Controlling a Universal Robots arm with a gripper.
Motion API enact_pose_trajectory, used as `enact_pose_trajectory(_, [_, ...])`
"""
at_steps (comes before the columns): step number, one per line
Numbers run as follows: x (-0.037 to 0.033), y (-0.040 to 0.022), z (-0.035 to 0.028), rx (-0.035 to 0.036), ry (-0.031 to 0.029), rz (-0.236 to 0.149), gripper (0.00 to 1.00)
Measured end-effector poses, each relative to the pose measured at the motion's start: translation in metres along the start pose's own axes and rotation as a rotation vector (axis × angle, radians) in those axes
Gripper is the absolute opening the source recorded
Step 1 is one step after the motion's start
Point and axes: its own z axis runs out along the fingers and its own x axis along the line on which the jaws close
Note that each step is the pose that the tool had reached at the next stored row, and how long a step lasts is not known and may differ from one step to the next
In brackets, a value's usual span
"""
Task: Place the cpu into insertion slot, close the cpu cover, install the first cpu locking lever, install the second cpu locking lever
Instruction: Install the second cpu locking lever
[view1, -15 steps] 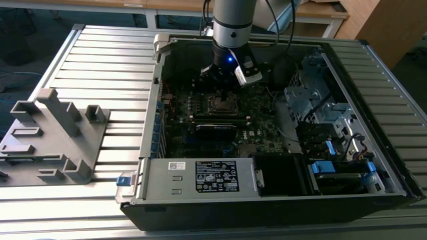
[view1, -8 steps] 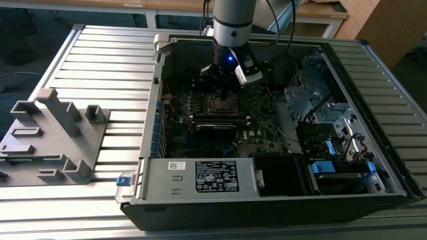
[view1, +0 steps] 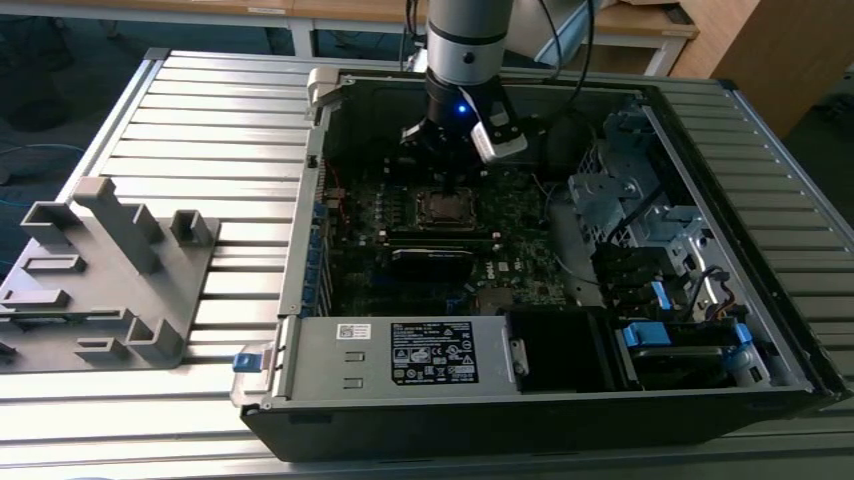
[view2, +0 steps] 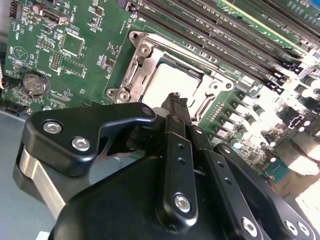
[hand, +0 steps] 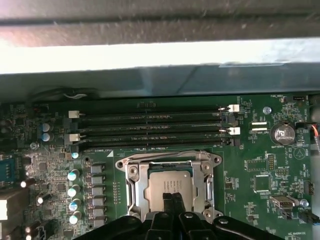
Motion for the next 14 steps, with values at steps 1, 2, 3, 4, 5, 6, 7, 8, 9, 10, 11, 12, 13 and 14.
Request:
enact_pose_trajectory(1, [0.0000, 0.0000, -0.0011, 0.0000, 0.0000, 0.000, 0.11])
enact_pose_trajectory(2, [-0.0001, 0.0000, -0.0021, -0.0001, 0.0000, 0.000, 0.11])
enact_pose_trajectory(3, [-0.0001, 0.0000, -0.0031, 0.0000, 0.0000, 0.000, 0.11])
enact_pose_trajectory(4, [-0.0001, 0.0000, -0.0040, 0.0001, 0.0001, 0.000, 0.11])
enact_pose_trajectory(5, [-0.0001, 0.0000, -0.0047, 0.0001, 0.0001, 0.000, 0.11])
enact_pose_trajectory(6, [-0.0002, 0.0000, -0.0051, 0.0000, 0.0001, 0.000, 0.11])
enact_pose_trajectory(7, [-0.0002, 0.0000, -0.0050, -0.0003, -0.0001, 0.000, 0.11])
enact_pose_trajectory(8, [-0.0002, 0.0000, -0.0050, -0.0004, -0.0002, 0.000, 0.11])
enact_pose_trajectory(9, [-0.0002, 0.0000, -0.0051, -0.0003, -0.0001, 0.000, 0.11])
enact_pose_trajectory(10, [-0.0002, 0.0000, -0.0053, 0.0000, 0.0000, 0.000, 0.11])
enact_pose_trajectory(11, [-0.0002, 0.0000, -0.0053, -0.0001, 0.0000, 0.000, 0.11])
enact_pose_trajectory(12, [-0.0002, 0.0000, -0.0053, -0.0001, 0.0000, 0.000, 0.11])
enact_pose_trajectory(13, [-0.0001, -0.0001, -0.0058, 0.0004, 0.0003, 0.000, 0.11])
enact_pose_trajectory(14, [-0.0001, -0.0001, -0.0063, 0.0004, 0.0003, 0.000, 0.11])
